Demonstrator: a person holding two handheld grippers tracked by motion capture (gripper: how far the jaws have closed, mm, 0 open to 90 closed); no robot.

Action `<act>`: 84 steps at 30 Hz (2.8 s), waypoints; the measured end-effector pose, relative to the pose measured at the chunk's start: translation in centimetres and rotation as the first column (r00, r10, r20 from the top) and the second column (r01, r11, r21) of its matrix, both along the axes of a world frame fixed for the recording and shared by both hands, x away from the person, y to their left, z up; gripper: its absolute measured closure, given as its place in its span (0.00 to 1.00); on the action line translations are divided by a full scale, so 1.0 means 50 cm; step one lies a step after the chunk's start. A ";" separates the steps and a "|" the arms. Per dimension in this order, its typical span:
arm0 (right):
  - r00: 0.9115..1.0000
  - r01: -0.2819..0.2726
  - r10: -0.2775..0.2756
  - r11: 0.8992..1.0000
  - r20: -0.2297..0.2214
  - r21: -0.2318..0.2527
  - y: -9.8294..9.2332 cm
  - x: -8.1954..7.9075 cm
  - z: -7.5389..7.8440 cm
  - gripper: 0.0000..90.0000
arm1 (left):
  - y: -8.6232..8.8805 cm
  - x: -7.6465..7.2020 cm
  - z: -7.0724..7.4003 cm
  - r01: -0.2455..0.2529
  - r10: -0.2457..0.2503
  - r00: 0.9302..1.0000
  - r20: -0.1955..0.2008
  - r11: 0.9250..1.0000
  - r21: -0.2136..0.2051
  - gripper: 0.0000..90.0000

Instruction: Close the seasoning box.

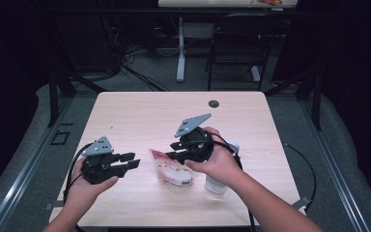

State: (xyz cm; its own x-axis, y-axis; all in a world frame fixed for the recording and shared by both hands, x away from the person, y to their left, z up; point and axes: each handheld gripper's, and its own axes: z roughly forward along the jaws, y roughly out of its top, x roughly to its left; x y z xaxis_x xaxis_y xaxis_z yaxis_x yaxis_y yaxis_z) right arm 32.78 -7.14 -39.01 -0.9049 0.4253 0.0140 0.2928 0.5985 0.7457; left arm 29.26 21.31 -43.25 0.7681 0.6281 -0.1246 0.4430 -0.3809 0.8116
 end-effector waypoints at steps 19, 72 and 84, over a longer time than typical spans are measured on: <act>1.000 -0.014 0.013 0.999 -0.024 -0.051 0.051 0.018 -0.012 0.82 | 0.012 0.001 -0.008 -0.011 0.011 1.000 -0.015 1.000 -0.011 0.73; 0.995 -0.079 0.070 0.987 -0.068 -0.138 0.062 0.047 -0.026 1.00 | -0.007 0.006 -0.044 0.031 -0.031 0.999 -0.017 0.999 -0.018 0.60; 0.993 -0.102 0.095 0.989 -0.069 -0.109 0.048 0.030 -0.014 1.00 | -0.021 0.007 -0.051 0.068 -0.069 0.997 -0.021 0.998 -0.013 0.57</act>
State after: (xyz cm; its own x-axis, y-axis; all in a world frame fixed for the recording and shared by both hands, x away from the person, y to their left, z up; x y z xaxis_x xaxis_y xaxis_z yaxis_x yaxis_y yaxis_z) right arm 34.30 -4.75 -39.69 -0.9413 0.3361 0.0305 0.2731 0.7055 0.6540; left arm 29.58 20.28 -45.78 0.8064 0.5724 -0.1488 0.4333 -0.4006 0.8073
